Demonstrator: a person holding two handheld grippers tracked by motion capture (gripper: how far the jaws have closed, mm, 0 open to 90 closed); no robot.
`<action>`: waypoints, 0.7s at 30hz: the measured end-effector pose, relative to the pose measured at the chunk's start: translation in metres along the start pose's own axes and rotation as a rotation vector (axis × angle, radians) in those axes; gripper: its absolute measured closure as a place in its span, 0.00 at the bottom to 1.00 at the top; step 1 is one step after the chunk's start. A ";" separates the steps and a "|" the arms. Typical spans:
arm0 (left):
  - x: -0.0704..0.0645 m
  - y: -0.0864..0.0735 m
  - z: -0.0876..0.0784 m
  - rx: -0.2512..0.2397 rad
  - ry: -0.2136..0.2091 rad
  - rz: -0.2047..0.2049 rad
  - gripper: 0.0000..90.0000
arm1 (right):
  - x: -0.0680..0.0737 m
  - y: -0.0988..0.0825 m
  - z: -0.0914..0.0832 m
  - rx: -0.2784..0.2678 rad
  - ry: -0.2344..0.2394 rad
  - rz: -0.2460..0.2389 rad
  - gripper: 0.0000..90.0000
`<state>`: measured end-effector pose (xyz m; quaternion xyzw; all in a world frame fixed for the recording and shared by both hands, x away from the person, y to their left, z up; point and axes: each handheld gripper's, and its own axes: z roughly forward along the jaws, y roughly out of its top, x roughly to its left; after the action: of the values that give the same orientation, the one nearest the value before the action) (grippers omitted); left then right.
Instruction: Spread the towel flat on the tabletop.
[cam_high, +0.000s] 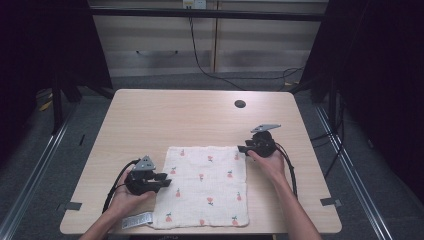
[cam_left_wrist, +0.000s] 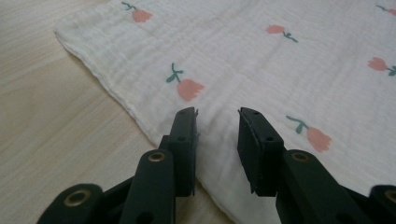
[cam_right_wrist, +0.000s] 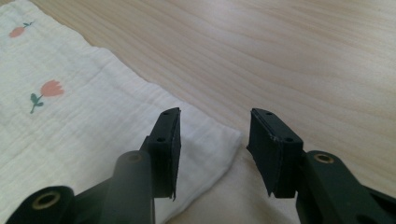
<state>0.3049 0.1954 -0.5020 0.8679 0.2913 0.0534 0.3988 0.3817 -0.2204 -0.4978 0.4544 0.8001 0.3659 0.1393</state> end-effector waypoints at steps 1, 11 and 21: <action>0.000 0.000 0.000 0.001 0.000 0.002 0.75 | 0.000 0.000 0.002 0.000 -0.006 0.006 0.62; 0.000 0.000 0.000 -0.003 -0.005 -0.005 0.75 | 0.000 0.000 0.011 0.009 0.001 0.001 0.88; -0.002 -0.001 -0.002 0.008 -0.007 -0.014 0.74 | -0.002 0.000 0.008 -0.016 0.020 0.034 0.99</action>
<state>0.3019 0.1966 -0.5011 0.8676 0.2960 0.0464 0.3968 0.3875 -0.2187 -0.5041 0.4632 0.7906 0.3793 0.1286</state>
